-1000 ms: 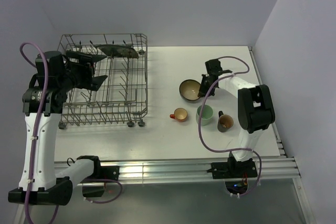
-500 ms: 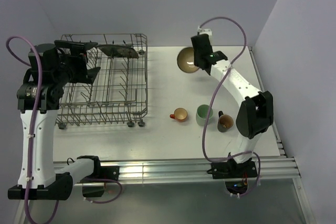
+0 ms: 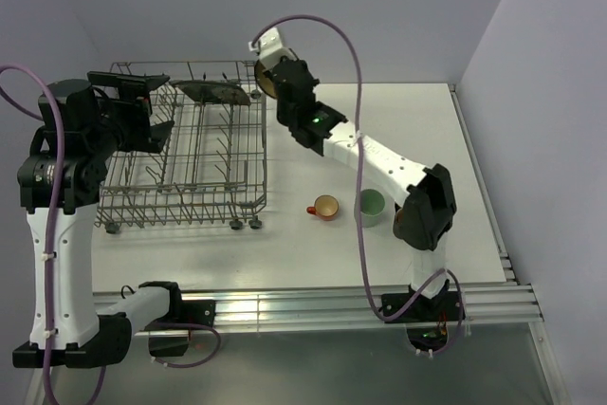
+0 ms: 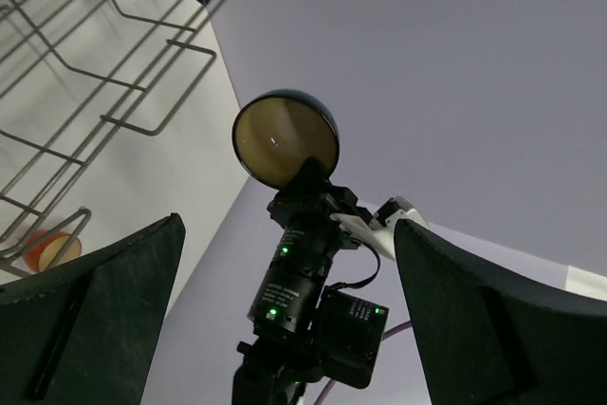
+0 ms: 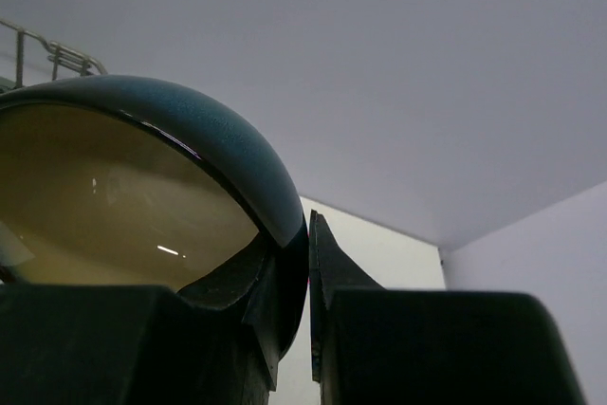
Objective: Load the mixed dishes into the dish rack
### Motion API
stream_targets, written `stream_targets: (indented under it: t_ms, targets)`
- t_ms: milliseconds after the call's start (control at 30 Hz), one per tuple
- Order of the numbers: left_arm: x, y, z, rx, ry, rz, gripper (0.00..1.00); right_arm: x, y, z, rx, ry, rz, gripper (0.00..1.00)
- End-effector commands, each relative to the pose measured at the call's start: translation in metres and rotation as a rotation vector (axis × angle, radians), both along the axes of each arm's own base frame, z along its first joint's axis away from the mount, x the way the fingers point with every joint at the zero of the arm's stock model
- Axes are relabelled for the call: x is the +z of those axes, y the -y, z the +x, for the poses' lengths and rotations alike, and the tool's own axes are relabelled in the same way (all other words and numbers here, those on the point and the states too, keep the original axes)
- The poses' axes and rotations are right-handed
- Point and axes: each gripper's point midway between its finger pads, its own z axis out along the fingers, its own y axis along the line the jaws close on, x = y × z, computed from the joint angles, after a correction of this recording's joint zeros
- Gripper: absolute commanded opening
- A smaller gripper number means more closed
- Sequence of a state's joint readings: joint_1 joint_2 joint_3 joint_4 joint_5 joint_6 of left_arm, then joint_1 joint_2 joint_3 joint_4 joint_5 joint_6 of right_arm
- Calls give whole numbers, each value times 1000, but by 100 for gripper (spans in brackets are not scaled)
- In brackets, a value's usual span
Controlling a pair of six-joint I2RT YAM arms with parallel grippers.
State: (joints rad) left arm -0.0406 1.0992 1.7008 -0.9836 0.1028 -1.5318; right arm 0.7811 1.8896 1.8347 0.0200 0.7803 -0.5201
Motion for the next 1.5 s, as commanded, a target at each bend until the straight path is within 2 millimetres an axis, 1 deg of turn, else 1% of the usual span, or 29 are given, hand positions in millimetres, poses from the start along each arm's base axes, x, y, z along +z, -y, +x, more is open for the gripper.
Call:
stream_targets:
  t_ms: [0, 33, 67, 100, 133, 167, 200, 267, 300, 333, 367, 400, 467, 500, 533, 567, 600, 667, 700, 733, 867, 933, 1100, 1167, 1267, 1333, 1367, 1467]
  targets:
    - [7, -15, -13, 72, -19, 39, 99, 63, -20, -6, -27, 224, 32, 0]
    - [12, -18, -12, 86, -27, 47, 99, 62, -35, -10, -10, 244, 2, 0]
    - [11, -18, -14, 84, -44, 58, 99, 64, -43, -12, 10, 256, -8, 0]
    - [3, -18, -18, 82, -91, 65, 99, 64, -49, -15, 26, 263, -30, 0]
    - [8, -18, -18, 80, -88, 65, 99, 63, -54, -17, 43, 279, -29, 0]
    - [6, -18, -18, 79, -99, 68, 99, 64, -65, -21, 84, 291, -36, 0]
    - [2, -18, -18, 85, -116, 60, 99, 65, -70, -24, 103, 296, -44, 0]
    - [1, -18, -20, 86, -108, 54, 99, 61, -80, -27, 145, 300, -54, 0]
    - [-5, -18, -20, 90, -124, 46, 99, 62, -86, -27, 173, 307, -58, 0]
    - [-4, -18, -24, 91, -115, 44, 99, 60, -90, -28, 192, 305, -56, 0]
    - [-7, -18, -25, 92, -124, 42, 99, 61, -96, -30, 218, 302, -54, 0]
    - [-10, -19, -26, 96, -133, 47, 99, 61, -106, -32, 266, 299, -41, 0]
    - [-14, -26, -29, 126, -146, 67, 99, 60, -118, -35, 312, 286, -41, 0]
    - [-12, -27, -30, 130, -144, 73, 99, 60, -124, -37, 333, 282, -31, 0]
    - [-12, -29, -31, 138, -144, 78, 99, 57, -135, -37, 369, 264, -45, 0]
    - [-11, -29, -32, 140, -141, 77, 99, 55, -141, -37, 385, 254, -42, 0]
    - [-10, -29, -31, 141, -139, 74, 99, 47, -148, -36, 402, 237, -55, 0]
    - [-7, -28, -33, 139, -125, 68, 99, 51, -155, -37, 440, 241, -37, 0]
    - [-8, -28, -33, 141, -128, 64, 99, 47, -160, -37, 469, 224, -41, 0]
    - [-7, -28, -34, 141, -125, 60, 99, 47, -167, -39, 510, 228, -49, 0]
    - [-10, -27, -37, 144, -125, 43, 99, 39, -181, -36, 559, 209, -70, 0]
    - [-10, -27, -37, 145, -125, 38, 99, 33, -187, -33, 573, 195, -52, 0]
    - [-7, -27, -38, 146, -117, 38, 99, 16, -202, -26, 599, 180, -79, 0]
    - [-7, -28, -39, 150, -113, 36, 99, 8, -205, -21, 596, 175, -81, 0]
    - [-5, -28, -40, 151, -109, 31, 99, 7, -207, -18, 587, 178, -67, 0]
    - [-4, -28, -40, 152, -103, 27, 99, 2, -209, -15, 586, 173, -60, 0]
    - [-4, -27, -40, 152, -104, 25, 99, -3, -212, -13, 587, 167, -65, 0]
    - [-6, -27, -41, 150, -109, 25, 99, -4, -214, -10, 579, 183, -65, 0]
